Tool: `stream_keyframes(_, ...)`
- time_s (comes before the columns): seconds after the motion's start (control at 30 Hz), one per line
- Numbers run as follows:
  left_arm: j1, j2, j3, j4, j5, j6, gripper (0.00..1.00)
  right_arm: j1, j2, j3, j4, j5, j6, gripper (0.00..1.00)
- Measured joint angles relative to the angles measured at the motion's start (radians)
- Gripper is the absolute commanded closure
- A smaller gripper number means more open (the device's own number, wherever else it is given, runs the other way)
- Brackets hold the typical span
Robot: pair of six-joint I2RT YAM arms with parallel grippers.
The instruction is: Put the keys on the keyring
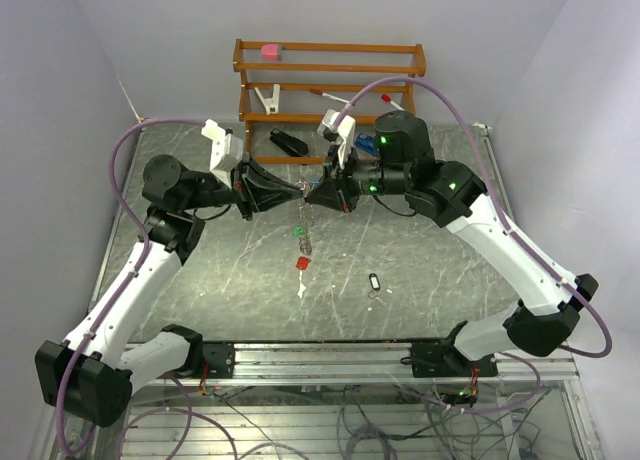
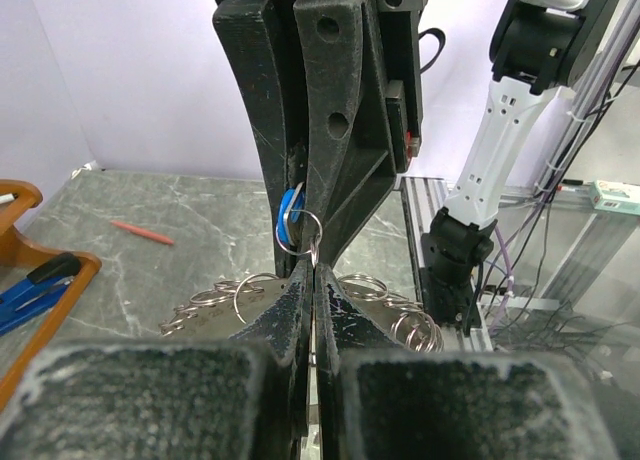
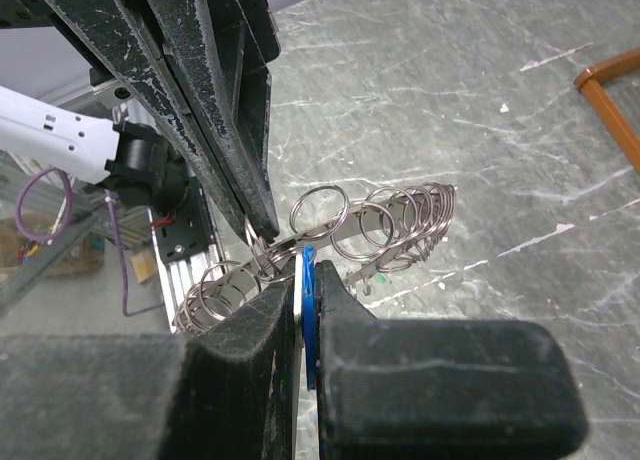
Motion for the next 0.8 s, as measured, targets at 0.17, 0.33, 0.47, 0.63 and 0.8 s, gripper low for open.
stream_keyframes(0.17,0.0,-0.002,0.0,-0.037,-0.004,0.045,0.93,0.006,0.01,0.013,-0.027,0.008,0.0,1.0)
stream_keyframes(0.33,0.001,-0.003,0.002,-0.092,-0.016,0.105,0.93,0.019,0.027,0.04,-0.066,0.036,-0.004,1.0)
stream_keyframes(0.47,0.001,-0.003,0.012,-0.172,-0.018,0.183,0.93,0.032,0.047,0.069,-0.11,0.065,-0.018,1.0)
stream_keyframes(0.63,0.001,-0.007,0.038,-0.34,-0.026,0.347,0.92,0.051,0.087,0.115,-0.177,0.108,-0.048,1.0)
stream_keyframes(0.8,0.001,-0.013,0.037,-0.461,-0.055,0.463,0.7,0.066,0.106,0.123,-0.212,0.139,-0.065,1.0)
